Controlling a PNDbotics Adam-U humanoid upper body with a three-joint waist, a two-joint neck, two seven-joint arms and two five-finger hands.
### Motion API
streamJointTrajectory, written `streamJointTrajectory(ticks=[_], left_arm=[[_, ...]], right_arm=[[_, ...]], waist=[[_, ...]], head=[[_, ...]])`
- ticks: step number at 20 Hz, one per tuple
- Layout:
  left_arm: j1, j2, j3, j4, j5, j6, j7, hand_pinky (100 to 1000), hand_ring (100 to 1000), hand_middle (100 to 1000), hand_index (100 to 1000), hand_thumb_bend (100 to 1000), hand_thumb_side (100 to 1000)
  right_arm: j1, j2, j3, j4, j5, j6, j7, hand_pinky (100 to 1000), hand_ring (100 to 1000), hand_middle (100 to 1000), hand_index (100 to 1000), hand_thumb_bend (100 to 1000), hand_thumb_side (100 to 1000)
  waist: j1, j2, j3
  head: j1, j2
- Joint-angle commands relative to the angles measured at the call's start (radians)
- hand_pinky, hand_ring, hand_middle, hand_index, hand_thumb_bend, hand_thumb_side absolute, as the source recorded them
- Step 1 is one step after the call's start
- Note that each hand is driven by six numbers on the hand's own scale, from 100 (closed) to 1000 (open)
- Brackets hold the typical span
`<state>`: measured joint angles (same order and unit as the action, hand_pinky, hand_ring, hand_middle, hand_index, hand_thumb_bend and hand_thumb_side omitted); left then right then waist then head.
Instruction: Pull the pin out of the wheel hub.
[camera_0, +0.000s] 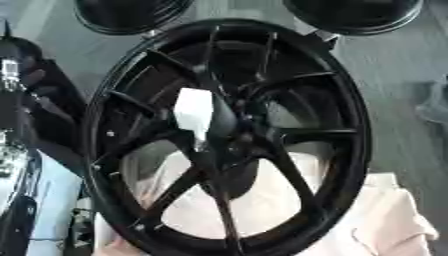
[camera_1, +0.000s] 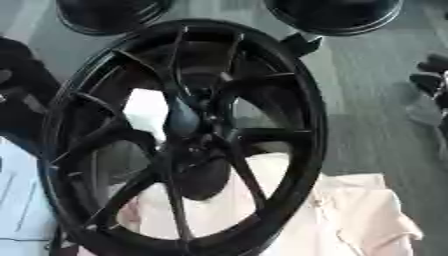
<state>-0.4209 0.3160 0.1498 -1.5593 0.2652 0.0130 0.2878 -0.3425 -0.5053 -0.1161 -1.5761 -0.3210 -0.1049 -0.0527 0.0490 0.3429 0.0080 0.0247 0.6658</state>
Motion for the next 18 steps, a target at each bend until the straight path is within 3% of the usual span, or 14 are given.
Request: streamJointTrajectory(ticks=[1, 14, 18], left_arm=[[-0.007, 0.022, -0.001, -0.016, 0.008, -0.001, -0.002, 627, 767, 753, 714, 341, 698], [-0.036, 0.03, -0.008, -0.042, -0.008, -0.007, -0.015, 629, 769, 757, 715, 337, 682], [-0.082, 0.098, -0.026, -0.092, -0.003, -0.002, -0.043, 630, 770, 758, 716, 325, 656]], right_arm=[[-0.007, -0.028, -0.005, -0.022, 0.005, 0.003, -0.003, 896, 764, 732, 792, 100, 687], [-0.004, -0.029, -0.012, -0.022, 0.005, 0.002, -0.01, 896, 764, 731, 791, 100, 690], [0.003, -0.032, -0.014, -0.023, 0.008, 0.002, -0.013, 896, 764, 731, 791, 100, 692]], waist=[[-0.002, -0.02, -0.001], [-0.001, -0.013, -0.013], [0.003, -0.015, -0.015]], head=[[-0.007, -0.002], [-0.043, -0.003], [-0.048, 0.0]])
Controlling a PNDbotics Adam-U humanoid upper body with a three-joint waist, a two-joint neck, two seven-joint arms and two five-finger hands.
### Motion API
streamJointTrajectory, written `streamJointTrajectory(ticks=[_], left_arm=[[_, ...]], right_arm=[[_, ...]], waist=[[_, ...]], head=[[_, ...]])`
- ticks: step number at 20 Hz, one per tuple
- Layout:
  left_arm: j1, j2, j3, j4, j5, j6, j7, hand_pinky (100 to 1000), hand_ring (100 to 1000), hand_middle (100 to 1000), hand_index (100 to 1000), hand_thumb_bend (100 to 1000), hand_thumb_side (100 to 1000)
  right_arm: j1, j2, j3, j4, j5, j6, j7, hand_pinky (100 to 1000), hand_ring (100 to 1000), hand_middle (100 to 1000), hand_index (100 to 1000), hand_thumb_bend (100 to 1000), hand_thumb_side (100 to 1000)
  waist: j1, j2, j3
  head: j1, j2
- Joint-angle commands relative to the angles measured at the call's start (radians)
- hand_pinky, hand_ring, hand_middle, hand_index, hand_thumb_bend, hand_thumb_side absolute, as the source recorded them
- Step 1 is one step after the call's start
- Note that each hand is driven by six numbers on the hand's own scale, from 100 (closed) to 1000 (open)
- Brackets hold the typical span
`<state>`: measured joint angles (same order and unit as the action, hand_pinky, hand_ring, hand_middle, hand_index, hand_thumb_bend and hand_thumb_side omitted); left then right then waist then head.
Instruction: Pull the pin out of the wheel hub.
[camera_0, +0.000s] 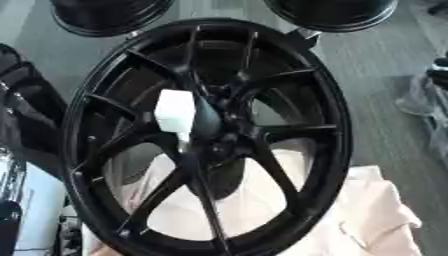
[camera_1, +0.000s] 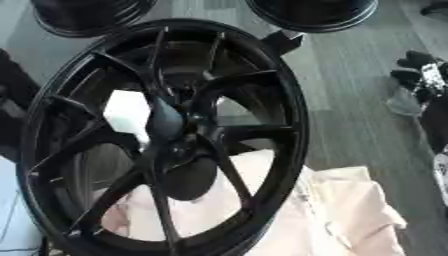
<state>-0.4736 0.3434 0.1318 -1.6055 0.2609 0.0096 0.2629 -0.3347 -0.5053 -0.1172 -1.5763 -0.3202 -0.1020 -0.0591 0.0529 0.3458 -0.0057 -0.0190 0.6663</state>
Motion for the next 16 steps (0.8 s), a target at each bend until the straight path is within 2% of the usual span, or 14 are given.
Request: streamJointTrajectory(ticks=[1, 5, 9, 12, 16], left_arm=[[-0.048, 0.108, -0.021, -0.06, 0.01, 0.008, -0.034, 632, 771, 759, 717, 320, 647], [-0.117, 0.272, -0.088, -0.115, 0.062, 0.04, -0.114, 638, 774, 763, 723, 316, 626], [-0.183, 0.44, -0.161, -0.179, 0.115, 0.086, -0.24, 652, 780, 769, 738, 328, 625], [-0.221, 0.541, -0.205, -0.225, 0.139, 0.113, -0.322, 662, 783, 771, 744, 344, 625], [-0.28, 0.657, -0.261, -0.282, 0.115, 0.146, -0.504, 696, 796, 782, 768, 341, 659]], right_arm=[[-0.002, -0.034, -0.013, -0.022, 0.008, -0.001, -0.007, 896, 764, 731, 791, 100, 693], [0.005, -0.041, -0.01, -0.02, 0.014, 0.001, -0.006, 896, 764, 731, 791, 100, 696], [0.008, -0.047, -0.007, -0.018, 0.019, 0.003, -0.004, 895, 763, 731, 791, 100, 699], [0.01, -0.05, -0.004, -0.017, 0.024, 0.005, -0.003, 895, 763, 731, 791, 100, 704], [0.013, -0.055, 0.001, -0.015, 0.031, 0.008, 0.0, 895, 763, 731, 791, 100, 707]], waist=[[0.002, -0.019, -0.002], [0.014, -0.023, -0.003], [0.023, -0.026, -0.006], [0.029, -0.026, -0.008], [0.036, -0.027, -0.01]], head=[[-0.005, -0.001], [-0.006, 0.003], [-0.008, 0.007], [-0.01, 0.008], [-0.012, 0.014]])
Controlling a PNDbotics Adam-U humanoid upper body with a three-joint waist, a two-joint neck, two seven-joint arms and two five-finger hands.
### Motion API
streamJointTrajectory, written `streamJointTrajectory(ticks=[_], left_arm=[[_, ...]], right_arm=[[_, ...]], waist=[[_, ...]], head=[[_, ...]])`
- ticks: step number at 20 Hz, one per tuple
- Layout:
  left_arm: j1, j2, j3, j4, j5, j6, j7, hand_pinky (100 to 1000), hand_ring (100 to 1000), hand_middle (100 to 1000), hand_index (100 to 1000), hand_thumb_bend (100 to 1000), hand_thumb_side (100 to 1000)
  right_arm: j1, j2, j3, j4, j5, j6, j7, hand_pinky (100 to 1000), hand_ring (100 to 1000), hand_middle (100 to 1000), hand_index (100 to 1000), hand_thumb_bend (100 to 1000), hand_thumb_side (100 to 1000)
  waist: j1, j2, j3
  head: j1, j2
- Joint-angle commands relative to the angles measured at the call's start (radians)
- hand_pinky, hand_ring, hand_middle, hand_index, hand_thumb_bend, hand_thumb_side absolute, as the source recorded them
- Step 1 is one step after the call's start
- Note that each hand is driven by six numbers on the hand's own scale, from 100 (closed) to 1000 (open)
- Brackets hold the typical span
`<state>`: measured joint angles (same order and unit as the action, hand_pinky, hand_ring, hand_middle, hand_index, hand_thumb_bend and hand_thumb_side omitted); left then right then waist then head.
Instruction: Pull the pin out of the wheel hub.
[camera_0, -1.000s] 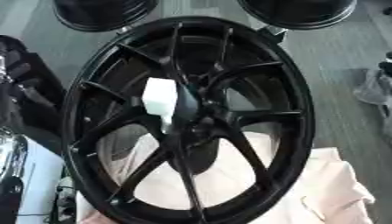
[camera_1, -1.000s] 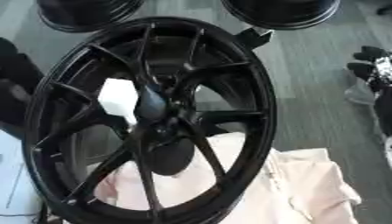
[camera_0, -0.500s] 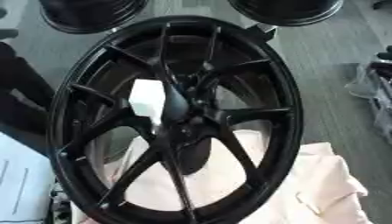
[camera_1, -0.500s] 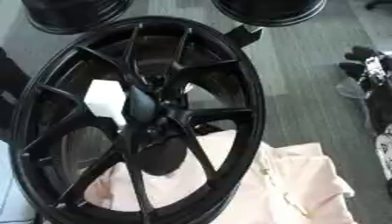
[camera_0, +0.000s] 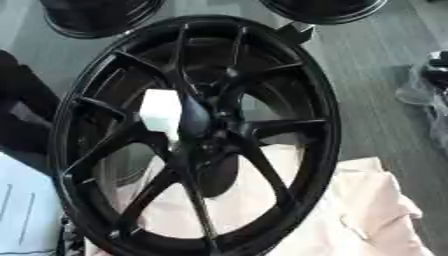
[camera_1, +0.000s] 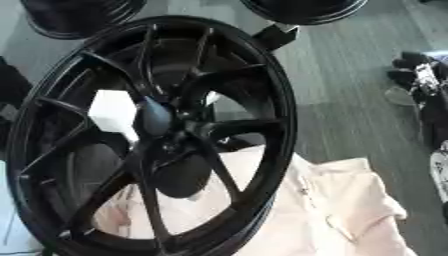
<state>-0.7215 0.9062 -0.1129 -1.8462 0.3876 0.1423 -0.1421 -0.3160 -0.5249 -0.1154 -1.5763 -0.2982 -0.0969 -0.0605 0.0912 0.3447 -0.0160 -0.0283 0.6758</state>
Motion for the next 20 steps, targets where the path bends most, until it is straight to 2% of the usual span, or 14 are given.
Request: streamJointTrajectory(ticks=[1, 5, 9, 14, 20], left_arm=[[-0.047, 0.112, -0.022, -0.053, -0.029, 0.012, -0.157, 702, 798, 784, 772, 342, 664], [-0.111, 0.149, -0.039, -0.075, -0.097, 0.001, -0.351, 732, 807, 792, 796, 350, 698], [-0.18, 0.16, -0.089, -0.078, -0.124, 0.009, -0.485, 744, 810, 795, 803, 352, 728], [-0.245, 0.145, -0.166, -0.059, -0.183, 0.066, -0.602, 757, 817, 800, 812, 364, 753], [-0.279, 0.142, -0.23, -0.099, -0.283, 0.166, -0.649, 767, 800, 767, 820, 395, 742]], right_arm=[[-0.004, -0.037, -0.001, -0.015, 0.01, 0.003, 0.001, 895, 763, 731, 791, 100, 708], [0.002, -0.042, 0.002, -0.014, 0.016, 0.005, 0.002, 895, 763, 731, 791, 100, 711], [0.007, -0.048, 0.003, -0.014, 0.021, 0.006, 0.001, 895, 763, 731, 791, 100, 712], [0.007, -0.049, 0.008, -0.016, 0.025, 0.007, 0.004, 894, 763, 730, 790, 100, 715], [0.013, -0.049, 0.008, -0.018, 0.031, 0.009, 0.002, 894, 763, 730, 791, 100, 721]], waist=[[0.0, -0.027, 0.0], [0.005, -0.029, 0.003], [0.01, -0.031, 0.007], [0.01, -0.03, 0.005], [0.009, -0.023, 0.005]], head=[[-0.003, 0.006], [-0.007, 0.008], [-0.018, 0.004], [-0.017, 0.003], [-0.008, 0.005]])
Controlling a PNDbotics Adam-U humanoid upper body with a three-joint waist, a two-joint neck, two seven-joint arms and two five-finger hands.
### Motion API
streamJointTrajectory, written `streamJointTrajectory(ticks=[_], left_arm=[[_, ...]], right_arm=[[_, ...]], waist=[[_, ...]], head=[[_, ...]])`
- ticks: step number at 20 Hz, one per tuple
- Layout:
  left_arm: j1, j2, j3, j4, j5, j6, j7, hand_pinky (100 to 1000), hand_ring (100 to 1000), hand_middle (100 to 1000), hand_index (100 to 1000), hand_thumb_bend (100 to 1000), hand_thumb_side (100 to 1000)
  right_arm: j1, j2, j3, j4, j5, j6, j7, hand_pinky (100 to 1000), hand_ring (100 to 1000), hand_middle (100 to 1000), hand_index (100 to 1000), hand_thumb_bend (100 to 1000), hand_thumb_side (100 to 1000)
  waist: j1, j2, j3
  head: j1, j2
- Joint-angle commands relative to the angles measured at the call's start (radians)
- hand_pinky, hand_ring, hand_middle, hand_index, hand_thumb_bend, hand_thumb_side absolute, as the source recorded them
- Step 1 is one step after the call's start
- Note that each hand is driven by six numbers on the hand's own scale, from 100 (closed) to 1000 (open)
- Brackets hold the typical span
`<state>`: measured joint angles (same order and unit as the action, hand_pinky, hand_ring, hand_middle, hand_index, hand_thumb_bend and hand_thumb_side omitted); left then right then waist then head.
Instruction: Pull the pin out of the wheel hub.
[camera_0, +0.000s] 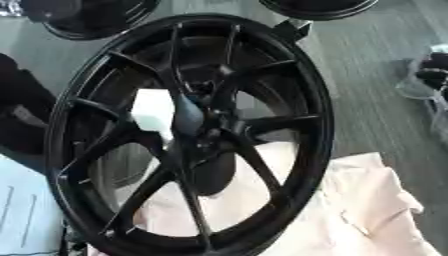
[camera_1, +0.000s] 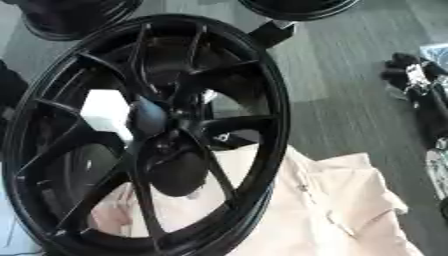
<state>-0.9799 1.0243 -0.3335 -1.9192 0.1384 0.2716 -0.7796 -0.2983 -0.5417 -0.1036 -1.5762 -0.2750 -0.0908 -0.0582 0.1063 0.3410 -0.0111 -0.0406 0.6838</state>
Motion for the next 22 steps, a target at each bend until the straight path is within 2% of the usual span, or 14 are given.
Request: streamJointTrajectory(ticks=[1, 4, 14, 18, 22], left_arm=[[-0.022, 0.025, -0.019, -0.041, -0.046, 0.055, -0.012, 769, 801, 769, 821, 395, 737], [-0.025, 0.026, -0.042, -0.075, -0.056, 0.085, -0.018, 771, 803, 771, 823, 407, 738], [-0.072, -0.007, -0.104, -0.081, -0.082, 0.081, -0.082, 793, 814, 786, 833, 460, 713], [-0.074, -0.015, -0.119, -0.081, -0.159, 0.079, -0.096, 810, 819, 792, 841, 526, 660], [-0.077, -0.027, -0.141, -0.081, -0.265, 0.044, -0.112, 827, 825, 798, 849, 581, 615]], right_arm=[[-0.004, -0.032, -0.004, -0.018, 0.009, 0.003, 0.0, 894, 763, 730, 791, 100, 721], [-0.005, -0.032, -0.003, -0.02, 0.009, 0.003, -0.001, 894, 763, 730, 791, 100, 719], [-0.004, -0.035, 0.0, -0.017, 0.011, 0.005, 0.005, 894, 763, 730, 791, 100, 721], [-0.004, -0.035, 0.0, -0.016, 0.012, 0.005, 0.006, 894, 763, 730, 790, 100, 721], [-0.005, -0.035, 0.003, -0.014, 0.013, 0.007, 0.01, 894, 764, 730, 791, 100, 723]], waist=[[-0.006, -0.019, 0.0], [-0.005, -0.019, -0.002], [-0.004, -0.024, 0.0], [-0.004, -0.024, 0.0], [-0.004, -0.025, -0.001]], head=[[0.006, -0.002], [0.008, -0.001], [0.024, 0.006], [0.028, 0.01], [0.033, 0.013]])
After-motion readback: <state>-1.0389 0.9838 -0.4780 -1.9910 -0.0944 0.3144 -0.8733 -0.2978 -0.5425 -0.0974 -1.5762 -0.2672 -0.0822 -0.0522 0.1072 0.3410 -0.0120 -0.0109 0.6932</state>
